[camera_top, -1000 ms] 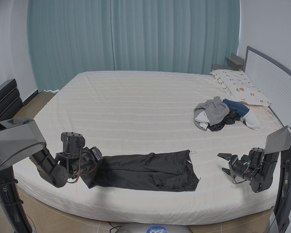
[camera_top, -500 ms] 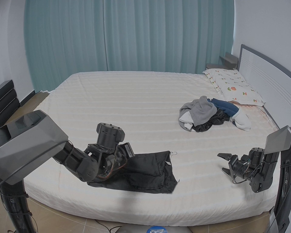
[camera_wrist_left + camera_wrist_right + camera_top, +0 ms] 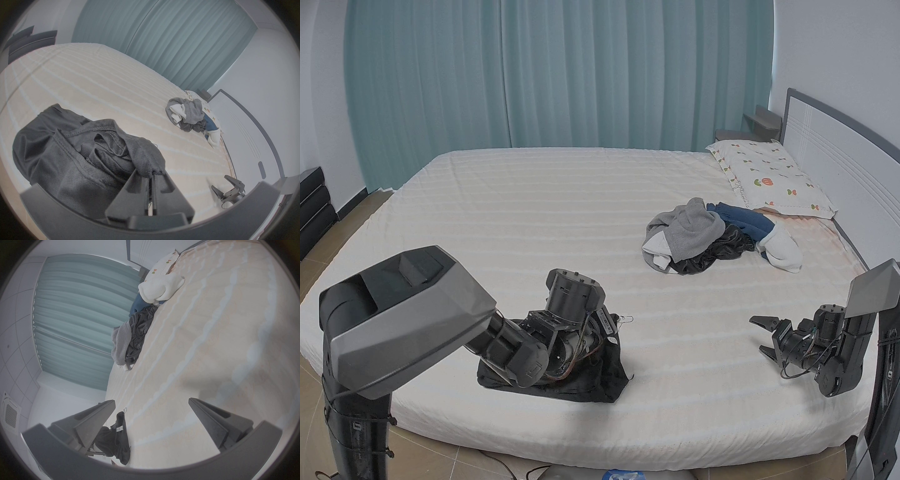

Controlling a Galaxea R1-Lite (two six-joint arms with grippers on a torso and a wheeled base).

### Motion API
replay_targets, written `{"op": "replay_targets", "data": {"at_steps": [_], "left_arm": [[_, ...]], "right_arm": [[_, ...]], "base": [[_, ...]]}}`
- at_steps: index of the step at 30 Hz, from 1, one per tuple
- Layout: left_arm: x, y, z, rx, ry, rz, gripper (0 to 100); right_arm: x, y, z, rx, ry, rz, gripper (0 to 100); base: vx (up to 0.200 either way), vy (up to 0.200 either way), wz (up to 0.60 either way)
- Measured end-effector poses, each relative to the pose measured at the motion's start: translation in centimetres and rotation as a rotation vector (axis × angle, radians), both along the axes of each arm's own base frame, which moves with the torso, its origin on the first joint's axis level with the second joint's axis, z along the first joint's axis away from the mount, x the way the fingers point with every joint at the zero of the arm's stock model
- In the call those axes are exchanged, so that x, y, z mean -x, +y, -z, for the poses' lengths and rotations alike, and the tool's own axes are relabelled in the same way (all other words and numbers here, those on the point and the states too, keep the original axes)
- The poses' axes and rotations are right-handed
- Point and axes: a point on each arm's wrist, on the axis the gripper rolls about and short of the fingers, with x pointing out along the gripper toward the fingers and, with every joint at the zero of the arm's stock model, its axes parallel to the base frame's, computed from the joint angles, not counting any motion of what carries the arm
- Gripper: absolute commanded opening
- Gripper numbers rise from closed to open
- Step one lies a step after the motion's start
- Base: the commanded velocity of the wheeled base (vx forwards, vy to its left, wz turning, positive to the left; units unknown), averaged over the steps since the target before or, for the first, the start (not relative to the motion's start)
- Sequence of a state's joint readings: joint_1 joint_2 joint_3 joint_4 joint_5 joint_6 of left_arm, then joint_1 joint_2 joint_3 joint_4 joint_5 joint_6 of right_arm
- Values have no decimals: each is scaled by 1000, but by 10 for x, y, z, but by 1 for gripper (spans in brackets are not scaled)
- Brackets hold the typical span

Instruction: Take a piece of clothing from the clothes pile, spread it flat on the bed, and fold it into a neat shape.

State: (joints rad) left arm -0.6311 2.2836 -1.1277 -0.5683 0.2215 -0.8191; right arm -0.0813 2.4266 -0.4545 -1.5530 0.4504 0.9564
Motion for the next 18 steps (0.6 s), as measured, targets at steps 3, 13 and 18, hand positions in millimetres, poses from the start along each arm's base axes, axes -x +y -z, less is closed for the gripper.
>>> {"op": "replay_targets", "data": {"at_steps": [3, 13, 18], "left_arm": [[-2, -4, 7, -4, 6, -1, 0], [2, -15, 17, 2, 17, -10, 100], [5, -15, 10, 30, 17, -26, 100]], "right_arm": [[0, 1, 0, 0, 0, -3, 100], [0, 1, 1, -1, 2, -4, 100], [0, 1, 1, -1, 3, -4, 100]], "base": [[0, 0, 0], [0, 0, 0], [0, 0, 0]]}}
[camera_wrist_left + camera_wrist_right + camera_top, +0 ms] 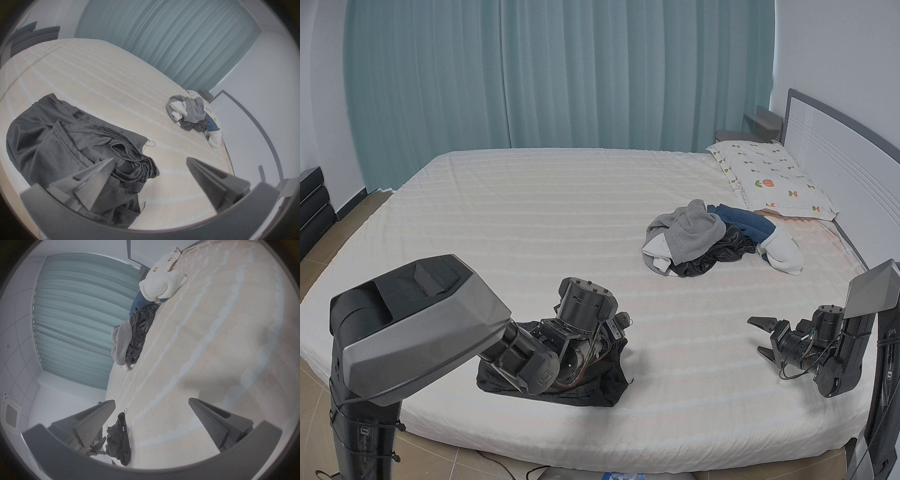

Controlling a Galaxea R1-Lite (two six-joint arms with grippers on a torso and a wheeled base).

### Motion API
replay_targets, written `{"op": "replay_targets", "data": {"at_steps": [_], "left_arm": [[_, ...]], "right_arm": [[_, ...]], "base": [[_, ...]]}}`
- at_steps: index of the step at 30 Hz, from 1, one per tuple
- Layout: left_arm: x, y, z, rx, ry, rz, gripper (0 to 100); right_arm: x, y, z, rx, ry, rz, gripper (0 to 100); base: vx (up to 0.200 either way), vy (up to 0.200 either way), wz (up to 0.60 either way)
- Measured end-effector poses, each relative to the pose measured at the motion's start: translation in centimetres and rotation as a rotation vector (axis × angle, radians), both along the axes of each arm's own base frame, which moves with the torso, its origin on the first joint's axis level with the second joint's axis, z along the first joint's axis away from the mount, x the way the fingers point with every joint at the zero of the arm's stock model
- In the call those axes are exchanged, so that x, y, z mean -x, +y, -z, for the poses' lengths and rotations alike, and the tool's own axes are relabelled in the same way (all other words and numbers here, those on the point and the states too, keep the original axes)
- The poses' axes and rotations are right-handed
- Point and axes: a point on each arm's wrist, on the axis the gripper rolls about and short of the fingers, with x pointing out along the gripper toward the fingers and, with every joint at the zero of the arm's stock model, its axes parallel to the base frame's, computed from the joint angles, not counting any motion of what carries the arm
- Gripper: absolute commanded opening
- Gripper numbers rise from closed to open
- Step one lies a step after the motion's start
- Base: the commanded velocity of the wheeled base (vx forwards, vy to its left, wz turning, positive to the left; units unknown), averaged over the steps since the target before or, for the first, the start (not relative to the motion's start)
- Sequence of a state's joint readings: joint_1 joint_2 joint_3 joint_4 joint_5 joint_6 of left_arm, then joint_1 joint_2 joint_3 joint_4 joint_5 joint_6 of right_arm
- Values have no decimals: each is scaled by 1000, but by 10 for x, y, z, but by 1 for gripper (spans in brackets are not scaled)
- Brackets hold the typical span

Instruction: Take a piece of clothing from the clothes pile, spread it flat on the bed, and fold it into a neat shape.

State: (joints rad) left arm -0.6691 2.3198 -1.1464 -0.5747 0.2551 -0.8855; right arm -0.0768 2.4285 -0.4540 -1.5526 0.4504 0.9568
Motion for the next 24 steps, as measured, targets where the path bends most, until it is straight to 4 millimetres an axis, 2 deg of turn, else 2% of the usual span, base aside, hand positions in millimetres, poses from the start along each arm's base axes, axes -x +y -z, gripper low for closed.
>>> {"op": "replay_targets", "data": {"at_steps": [5, 10, 19, 24], "left_arm": [[0, 9, -15, 35, -13, -28, 100], [6, 32, -23, 38, 2, -53, 100], [25, 102, -17, 111, 50, -123, 100], [28, 151, -12, 227, 83, -218, 100]], "right_arm": [[0, 0, 0, 0, 0, 0, 100], [0, 0, 0, -1, 2, 0, 100], [1, 0, 0, -1, 2, 0, 100], [1, 0, 0, -1, 3, 0, 100]], "base": [[0, 0, 0], [0, 0, 0], [0, 0, 0], [0, 0, 0]]}}
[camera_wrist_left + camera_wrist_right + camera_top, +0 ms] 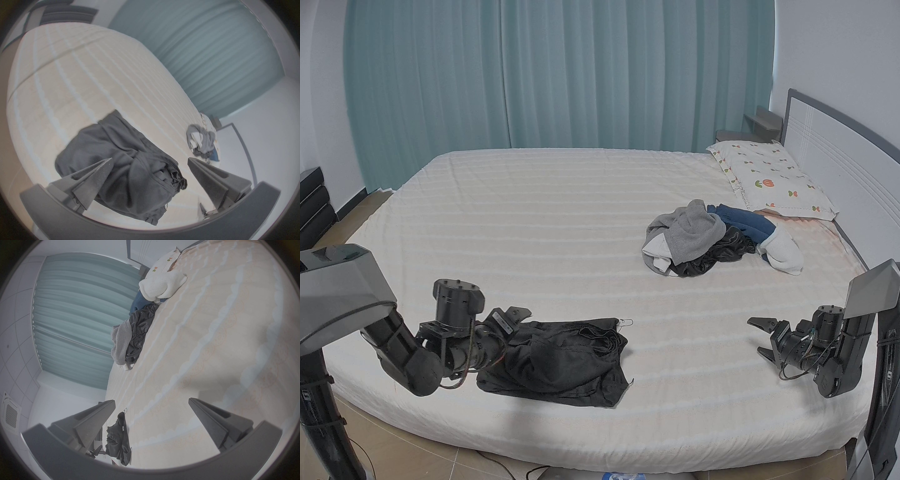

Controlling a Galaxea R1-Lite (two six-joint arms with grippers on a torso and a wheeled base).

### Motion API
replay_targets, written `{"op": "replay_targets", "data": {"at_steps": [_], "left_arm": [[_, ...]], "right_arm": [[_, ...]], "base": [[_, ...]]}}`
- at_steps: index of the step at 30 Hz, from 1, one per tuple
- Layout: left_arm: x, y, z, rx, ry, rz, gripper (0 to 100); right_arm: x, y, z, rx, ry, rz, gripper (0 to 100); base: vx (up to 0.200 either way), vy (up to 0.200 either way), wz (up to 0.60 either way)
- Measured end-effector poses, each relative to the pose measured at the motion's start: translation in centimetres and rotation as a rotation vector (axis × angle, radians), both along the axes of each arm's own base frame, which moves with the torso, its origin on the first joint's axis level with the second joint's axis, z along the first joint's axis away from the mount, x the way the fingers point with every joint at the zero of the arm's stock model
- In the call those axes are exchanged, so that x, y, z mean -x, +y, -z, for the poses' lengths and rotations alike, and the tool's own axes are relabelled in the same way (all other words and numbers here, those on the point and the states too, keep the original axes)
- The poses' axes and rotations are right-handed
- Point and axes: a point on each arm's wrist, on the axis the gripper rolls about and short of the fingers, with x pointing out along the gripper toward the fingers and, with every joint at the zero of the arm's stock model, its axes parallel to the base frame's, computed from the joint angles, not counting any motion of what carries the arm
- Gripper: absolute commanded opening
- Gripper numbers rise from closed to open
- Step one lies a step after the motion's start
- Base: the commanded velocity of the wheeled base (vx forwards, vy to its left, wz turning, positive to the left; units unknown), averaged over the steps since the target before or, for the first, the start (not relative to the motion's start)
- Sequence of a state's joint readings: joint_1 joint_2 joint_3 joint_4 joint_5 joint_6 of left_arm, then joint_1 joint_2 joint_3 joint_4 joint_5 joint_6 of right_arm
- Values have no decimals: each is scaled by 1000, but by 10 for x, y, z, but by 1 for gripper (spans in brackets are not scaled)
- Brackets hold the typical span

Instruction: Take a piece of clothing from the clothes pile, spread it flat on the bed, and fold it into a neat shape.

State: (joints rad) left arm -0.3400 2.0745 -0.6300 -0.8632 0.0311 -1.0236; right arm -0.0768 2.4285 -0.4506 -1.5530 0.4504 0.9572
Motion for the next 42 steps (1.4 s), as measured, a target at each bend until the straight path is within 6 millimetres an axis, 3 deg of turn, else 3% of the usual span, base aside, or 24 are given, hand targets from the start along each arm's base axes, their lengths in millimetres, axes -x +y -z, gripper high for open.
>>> {"op": "replay_targets", "data": {"at_steps": [8, 14, 42], "left_arm": [[-1, 55, 9, 151, 78, -30, 100], [2, 74, 14, 217, 109, -13, 100], [1, 79, 22, 219, 133, -28, 100]], "right_arm": [[0, 0, 0, 0, 1, 0, 100], [0, 0, 0, 3, 0, -1, 100], [0, 0, 1, 12, -3, -6, 100]], "base": [[0, 0, 0], [0, 200, 0], [0, 200, 0]]}}
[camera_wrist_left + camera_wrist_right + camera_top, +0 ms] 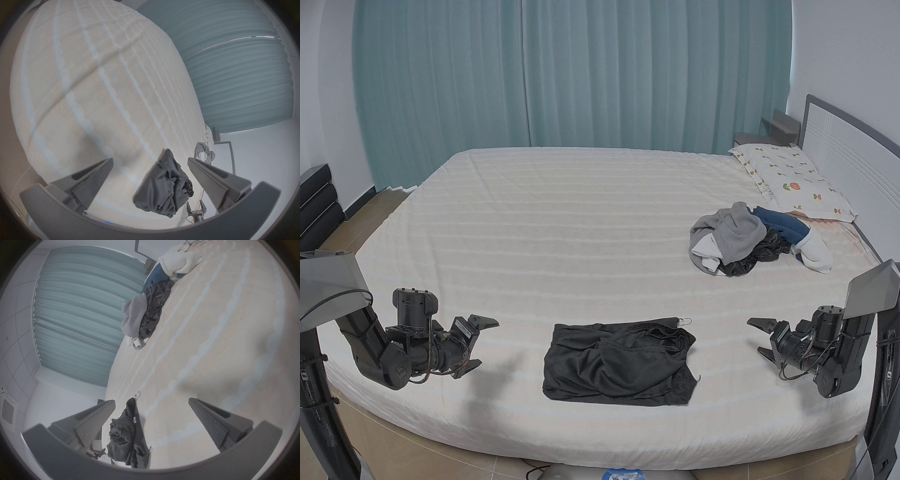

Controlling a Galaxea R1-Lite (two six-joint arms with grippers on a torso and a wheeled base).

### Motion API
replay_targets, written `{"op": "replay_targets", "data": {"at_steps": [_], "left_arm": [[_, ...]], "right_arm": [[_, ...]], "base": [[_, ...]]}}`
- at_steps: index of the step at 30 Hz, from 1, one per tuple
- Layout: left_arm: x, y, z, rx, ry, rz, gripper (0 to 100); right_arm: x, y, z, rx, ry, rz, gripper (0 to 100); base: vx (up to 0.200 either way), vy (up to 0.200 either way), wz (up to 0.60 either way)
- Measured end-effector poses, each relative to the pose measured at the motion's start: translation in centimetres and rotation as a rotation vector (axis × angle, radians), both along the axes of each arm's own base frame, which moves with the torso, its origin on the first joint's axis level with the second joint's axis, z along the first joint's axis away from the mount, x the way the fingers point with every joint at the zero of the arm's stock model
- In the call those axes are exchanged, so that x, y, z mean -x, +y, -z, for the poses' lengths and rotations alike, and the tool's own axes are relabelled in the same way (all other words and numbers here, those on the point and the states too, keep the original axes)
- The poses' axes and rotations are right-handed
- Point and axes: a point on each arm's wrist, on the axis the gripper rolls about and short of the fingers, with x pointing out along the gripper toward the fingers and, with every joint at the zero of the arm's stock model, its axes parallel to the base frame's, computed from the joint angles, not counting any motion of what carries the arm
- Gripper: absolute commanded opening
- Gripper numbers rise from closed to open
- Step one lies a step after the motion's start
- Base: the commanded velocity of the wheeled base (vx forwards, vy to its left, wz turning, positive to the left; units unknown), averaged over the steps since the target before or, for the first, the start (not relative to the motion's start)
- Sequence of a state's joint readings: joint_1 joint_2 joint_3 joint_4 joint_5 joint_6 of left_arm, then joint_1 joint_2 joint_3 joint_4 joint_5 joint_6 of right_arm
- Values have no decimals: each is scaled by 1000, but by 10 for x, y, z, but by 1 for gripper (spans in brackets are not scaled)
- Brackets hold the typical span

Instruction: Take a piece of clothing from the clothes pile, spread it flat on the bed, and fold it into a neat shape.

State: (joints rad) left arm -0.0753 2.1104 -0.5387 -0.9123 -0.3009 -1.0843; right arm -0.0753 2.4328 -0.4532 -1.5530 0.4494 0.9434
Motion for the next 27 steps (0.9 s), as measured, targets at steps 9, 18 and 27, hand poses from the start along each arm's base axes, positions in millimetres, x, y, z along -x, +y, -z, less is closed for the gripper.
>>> {"op": "replay_targets", "data": {"at_steps": [9, 18, 27], "left_arm": [[0, 0, 0, 0, 0, 1, 100], [0, -1, 2, -7, 2, 0, 100], [-1, -1, 3, -12, 3, 0, 100]], "right_arm": [[-2, 1, -4, 18, -18, 32, 100], [-1, 54, -40, 79, -121, -26, 100], [-9, 115, -58, 224, -137, -248, 100]], "base": [[0, 178, 0], [0, 0, 0], [0, 0, 0]]}}
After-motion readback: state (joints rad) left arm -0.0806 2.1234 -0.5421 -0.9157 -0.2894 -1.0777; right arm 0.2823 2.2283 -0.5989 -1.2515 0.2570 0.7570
